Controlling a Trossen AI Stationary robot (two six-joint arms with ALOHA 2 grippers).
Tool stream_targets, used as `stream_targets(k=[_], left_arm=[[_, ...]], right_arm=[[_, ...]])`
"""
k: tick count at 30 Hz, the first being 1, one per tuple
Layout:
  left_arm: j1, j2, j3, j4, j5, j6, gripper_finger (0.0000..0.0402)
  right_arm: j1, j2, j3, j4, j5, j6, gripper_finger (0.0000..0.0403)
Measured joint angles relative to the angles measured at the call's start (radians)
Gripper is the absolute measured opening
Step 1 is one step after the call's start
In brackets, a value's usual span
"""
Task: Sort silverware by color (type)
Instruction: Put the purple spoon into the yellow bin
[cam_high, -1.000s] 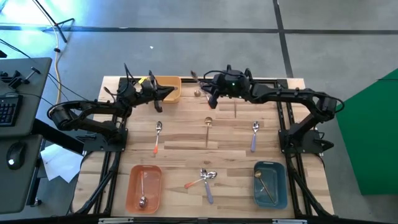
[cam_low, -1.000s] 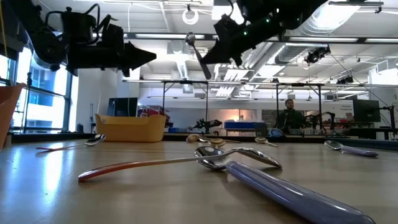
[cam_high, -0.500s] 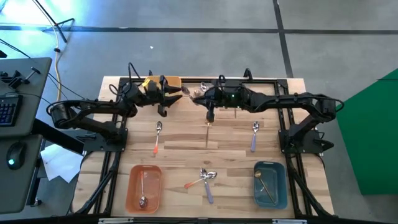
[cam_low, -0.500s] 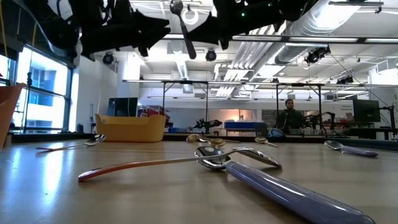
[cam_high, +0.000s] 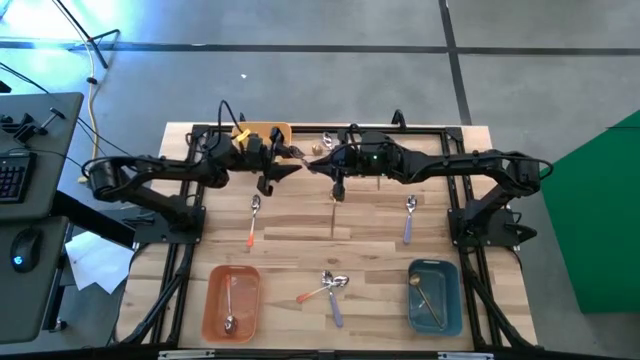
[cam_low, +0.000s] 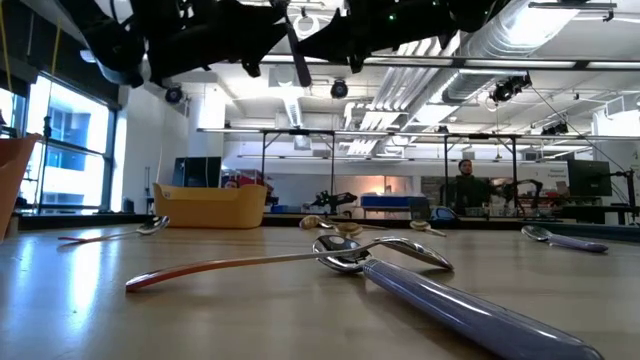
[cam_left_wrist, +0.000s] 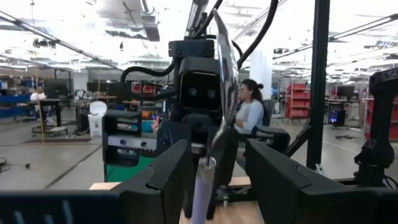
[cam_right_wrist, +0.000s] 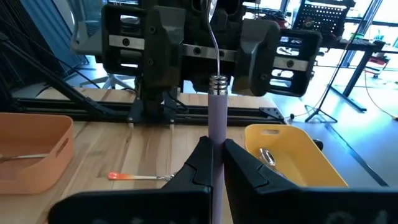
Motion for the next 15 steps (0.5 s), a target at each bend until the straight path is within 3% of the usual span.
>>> stream_targets(k=[6,13,15], left_arm=[[0.000,0.037,0.044,-0.002,0.010,-0.015,0.0118],[0.007,0.027,0.059,0.001,0.046,0.008,0.0015],[0.024,0.015,0.059,-0.008,0.045,0.018,0.0009]], right_arm=[[0.000,0.000,0.000,0.000,-0.003,0.000,0.0005],[0.000,0.000,0.001,0.004,-0.006,0.005,0.0006],[0.000,0.000,0.002,0.007,-0.006,0.007,0.0011]])
